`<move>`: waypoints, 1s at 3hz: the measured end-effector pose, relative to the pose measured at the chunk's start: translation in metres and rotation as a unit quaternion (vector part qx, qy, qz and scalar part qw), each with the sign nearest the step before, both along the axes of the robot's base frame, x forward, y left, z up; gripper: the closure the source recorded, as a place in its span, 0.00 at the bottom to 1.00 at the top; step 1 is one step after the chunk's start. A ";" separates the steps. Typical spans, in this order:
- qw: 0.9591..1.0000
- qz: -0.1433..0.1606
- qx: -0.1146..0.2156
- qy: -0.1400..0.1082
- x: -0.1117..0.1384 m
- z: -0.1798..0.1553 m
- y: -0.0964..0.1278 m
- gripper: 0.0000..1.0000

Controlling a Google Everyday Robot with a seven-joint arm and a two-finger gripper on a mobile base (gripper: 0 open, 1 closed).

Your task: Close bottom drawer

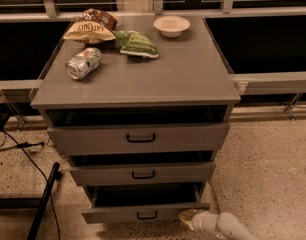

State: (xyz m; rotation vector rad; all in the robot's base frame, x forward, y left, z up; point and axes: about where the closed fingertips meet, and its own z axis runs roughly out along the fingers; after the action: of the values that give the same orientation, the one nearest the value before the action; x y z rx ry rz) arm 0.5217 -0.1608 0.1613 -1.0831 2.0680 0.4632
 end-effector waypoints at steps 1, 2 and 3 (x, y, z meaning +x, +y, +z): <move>1.000 0.005 0.008 -0.009 0.016 -0.006 0.009 1.00; 1.000 0.006 0.012 -0.015 0.028 -0.009 0.014 1.00; 1.000 0.004 0.013 -0.023 0.045 -0.011 0.018 1.00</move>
Offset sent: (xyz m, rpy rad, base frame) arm 0.0439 0.0149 -0.0107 0.0269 -0.0490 0.0102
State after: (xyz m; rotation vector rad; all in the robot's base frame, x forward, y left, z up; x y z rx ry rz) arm 0.5668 -0.1424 0.1498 -1.0777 2.0129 0.4638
